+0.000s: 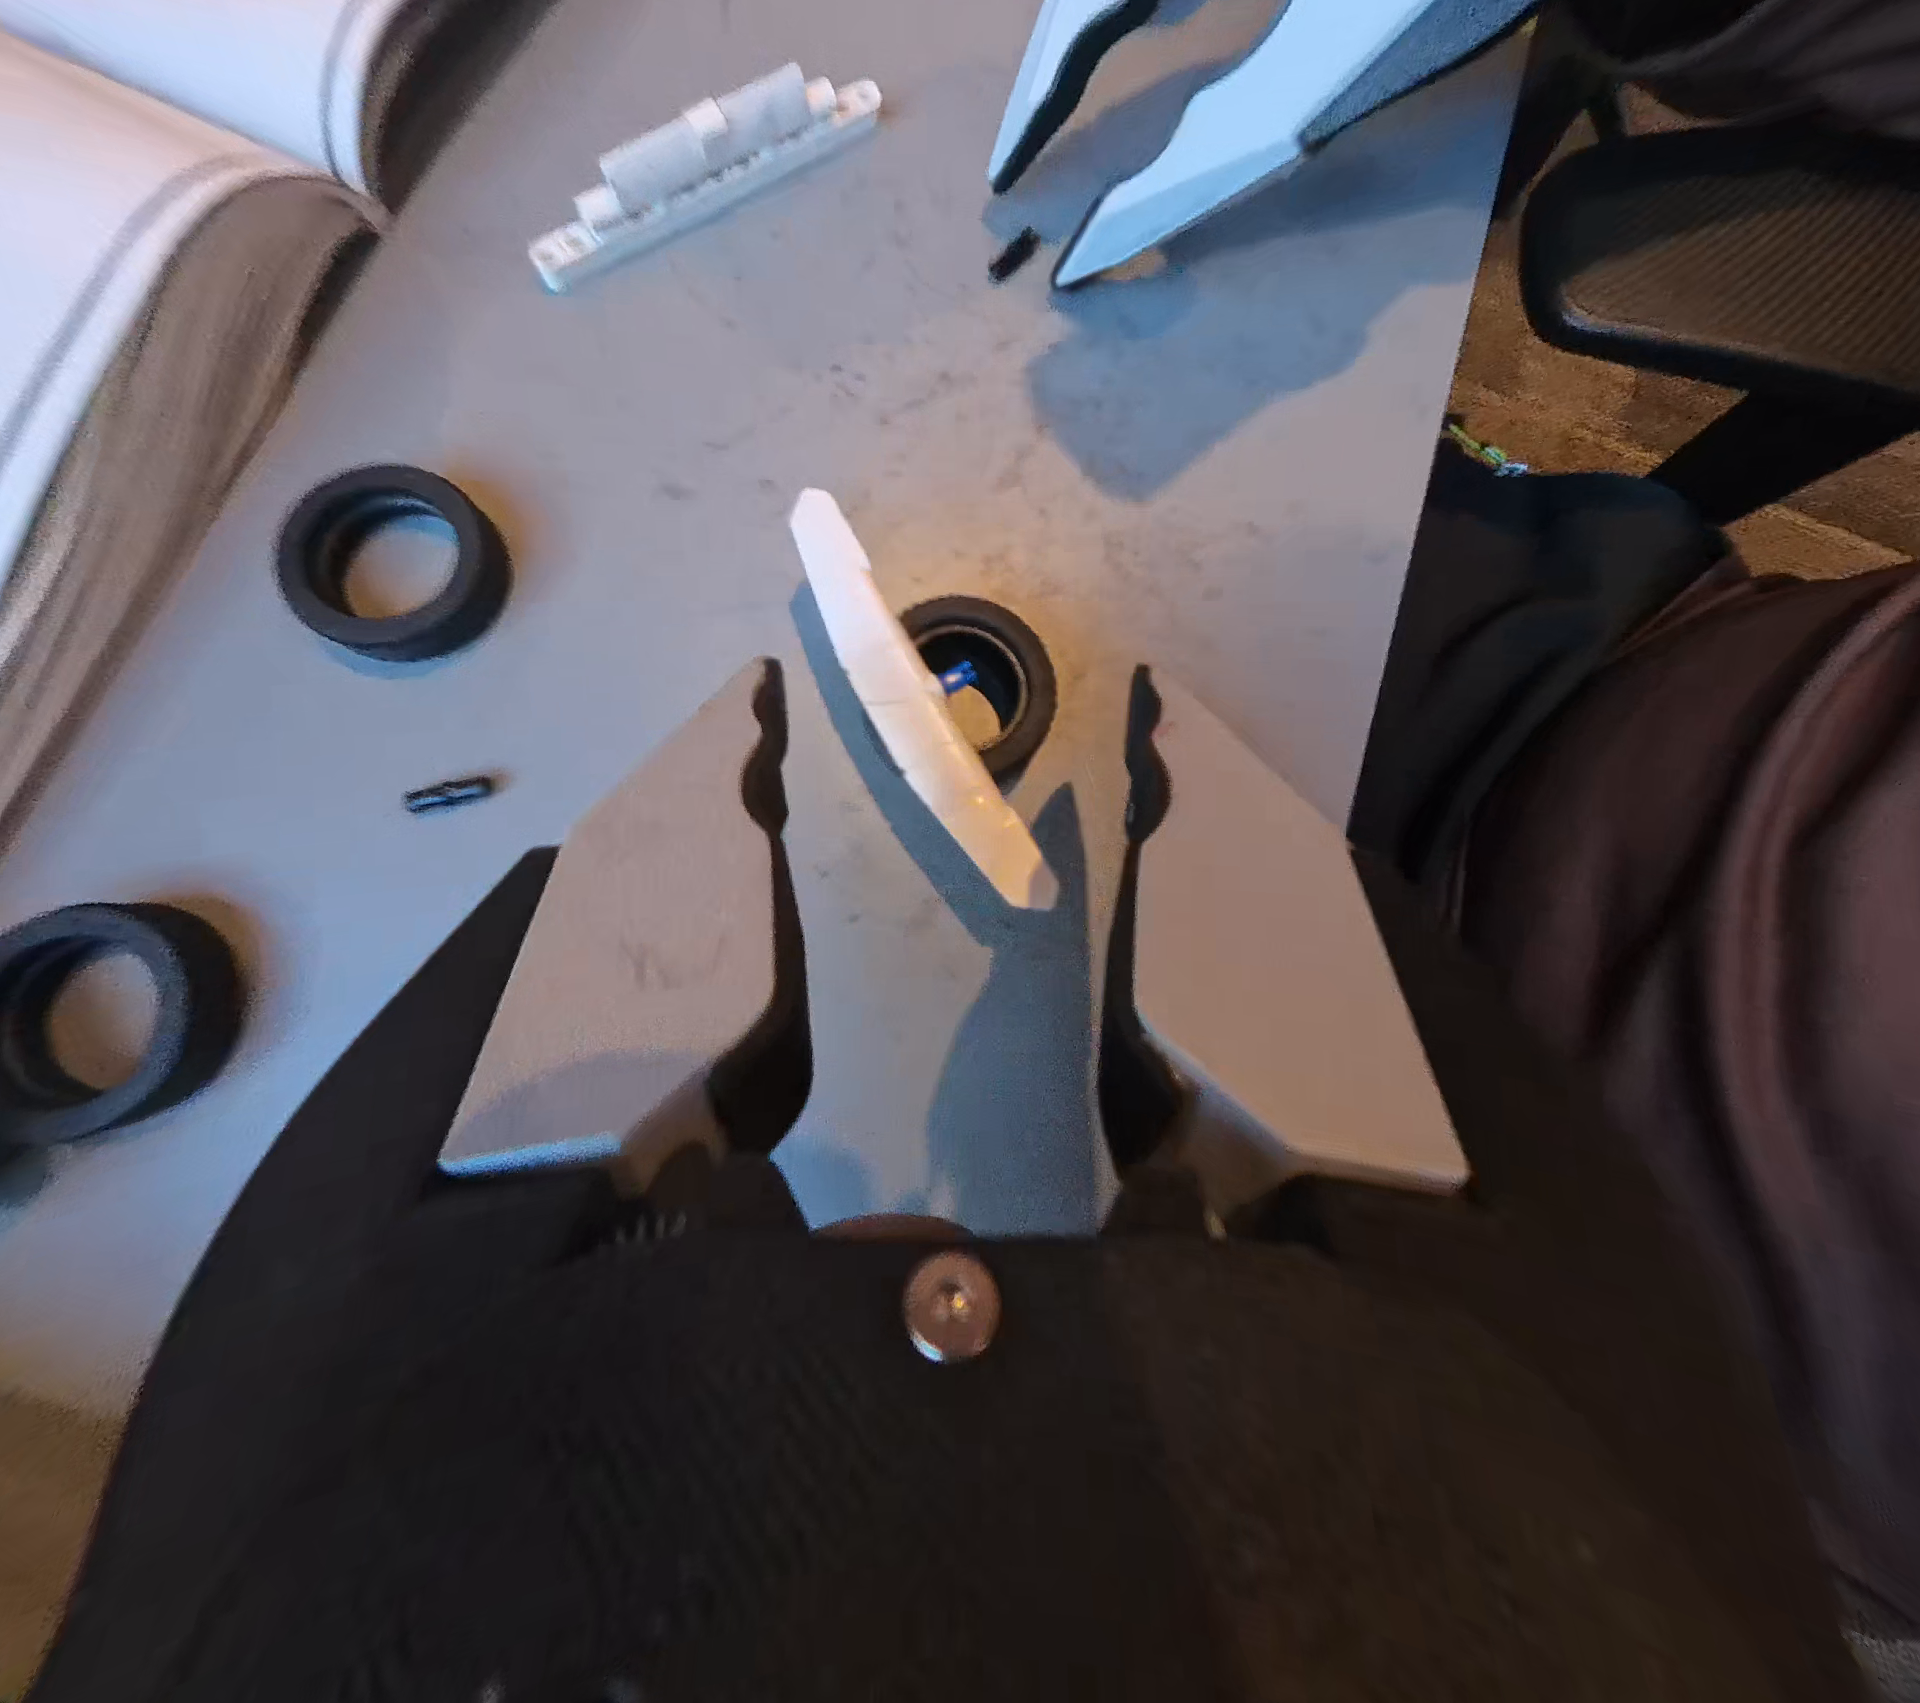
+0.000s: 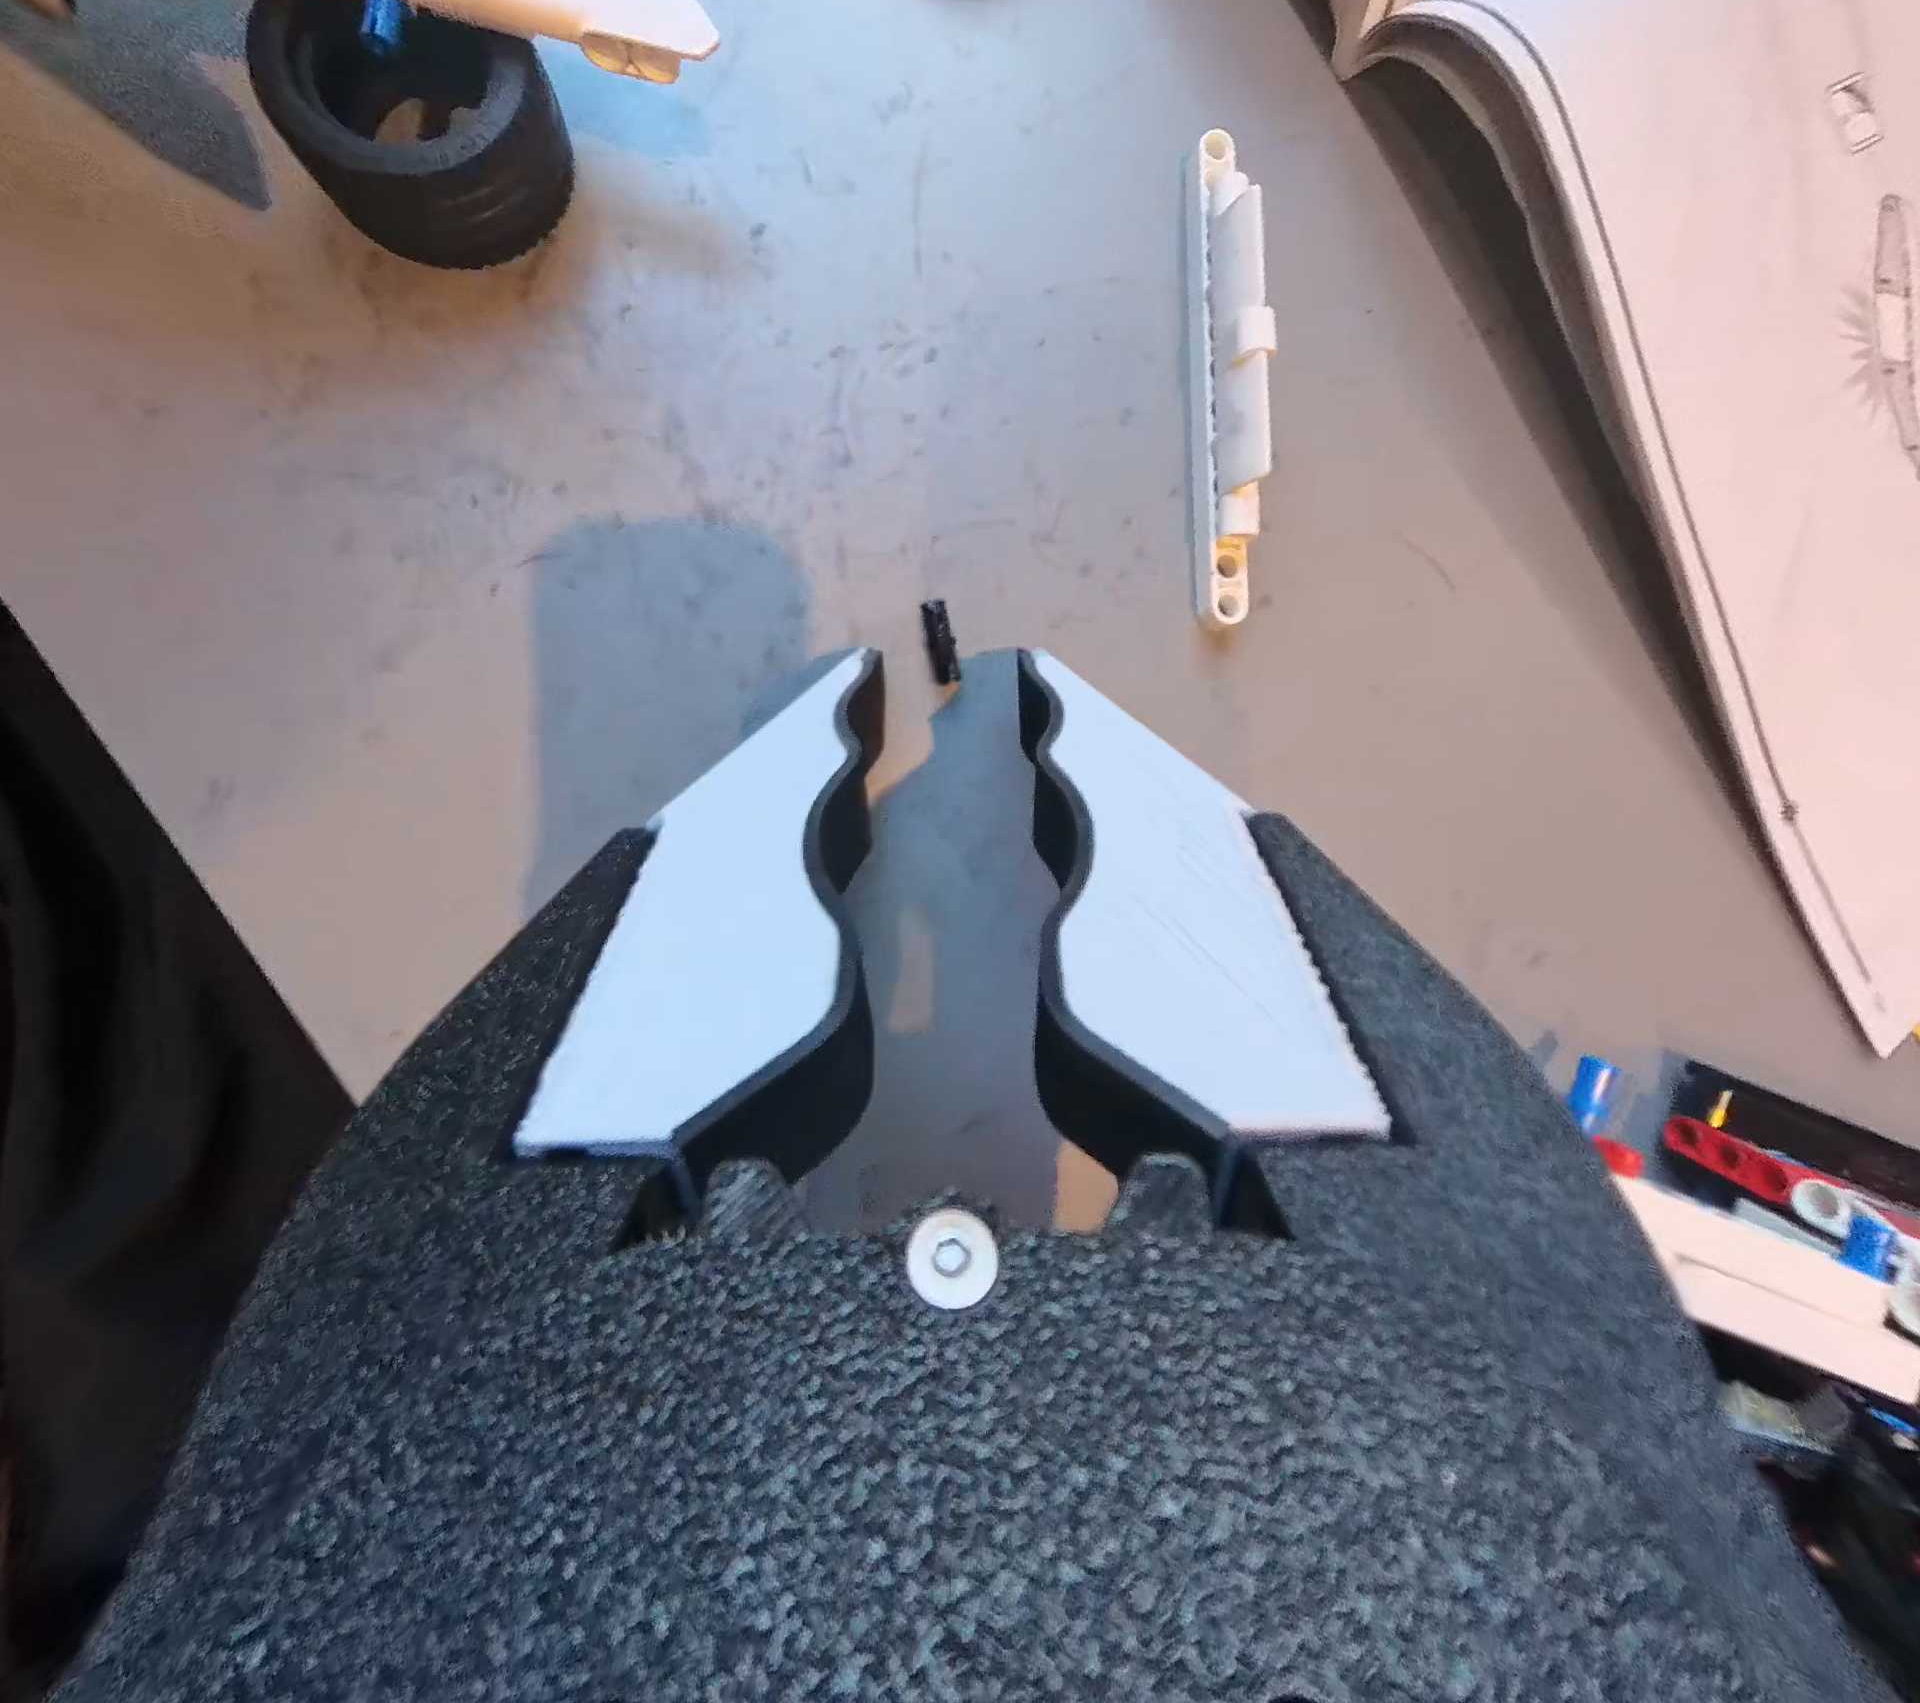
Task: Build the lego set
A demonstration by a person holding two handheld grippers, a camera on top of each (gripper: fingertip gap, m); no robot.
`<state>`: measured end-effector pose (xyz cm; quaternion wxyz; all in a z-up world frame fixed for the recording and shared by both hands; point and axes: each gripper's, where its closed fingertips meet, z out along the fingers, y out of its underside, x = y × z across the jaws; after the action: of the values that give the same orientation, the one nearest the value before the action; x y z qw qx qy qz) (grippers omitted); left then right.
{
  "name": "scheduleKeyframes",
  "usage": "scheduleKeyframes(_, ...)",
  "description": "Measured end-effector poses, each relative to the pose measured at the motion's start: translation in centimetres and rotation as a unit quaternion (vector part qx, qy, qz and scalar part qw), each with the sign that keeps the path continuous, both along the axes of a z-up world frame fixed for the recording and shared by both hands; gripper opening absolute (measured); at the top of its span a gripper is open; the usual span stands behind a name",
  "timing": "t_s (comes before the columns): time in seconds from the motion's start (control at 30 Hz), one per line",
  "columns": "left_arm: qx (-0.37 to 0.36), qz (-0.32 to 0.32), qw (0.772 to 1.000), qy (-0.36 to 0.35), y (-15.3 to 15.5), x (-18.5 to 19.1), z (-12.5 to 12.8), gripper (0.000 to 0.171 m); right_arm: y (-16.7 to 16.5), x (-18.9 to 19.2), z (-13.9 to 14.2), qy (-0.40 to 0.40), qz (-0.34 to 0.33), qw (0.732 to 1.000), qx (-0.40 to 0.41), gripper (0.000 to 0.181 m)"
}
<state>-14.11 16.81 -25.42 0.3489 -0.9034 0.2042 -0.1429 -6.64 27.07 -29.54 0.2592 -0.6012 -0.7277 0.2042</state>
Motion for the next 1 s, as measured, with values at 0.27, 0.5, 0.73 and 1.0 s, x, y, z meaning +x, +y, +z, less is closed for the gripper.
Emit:
scheduleKeyframes(0.27, 0.001, -0.032, 0.999, -0.028, 1.8, -0.7, 0.7, 0.058, -0.5, -0.2, -0.4, -0.024, 0.039, 0.998, -0.039, 0.005)
scheduleKeyframes(0.5, 0.114, -0.155, 0.976, 0.105, 3.9, 2.8, 1.0, 0.035, -3.8, -1.7, 1.6, 0.023, 0.070, 0.981, -0.178, 0.004)
scheduleKeyframes(0.73, 0.122, -0.274, 0.932, 0.203, 4.2, 4.7, -0.9, 0.016, -6.5, -2.7, 3.5, 0.031, 0.107, 0.971, -0.213, 0.004)
scheduleKeyframes(1.0, 0.129, -0.273, 0.933, 0.195, 3.8, 4.4, -1.2, 0.009, -6.6, -3.3, 3.5, 0.042, 0.114, 0.974, -0.191, 0.004)
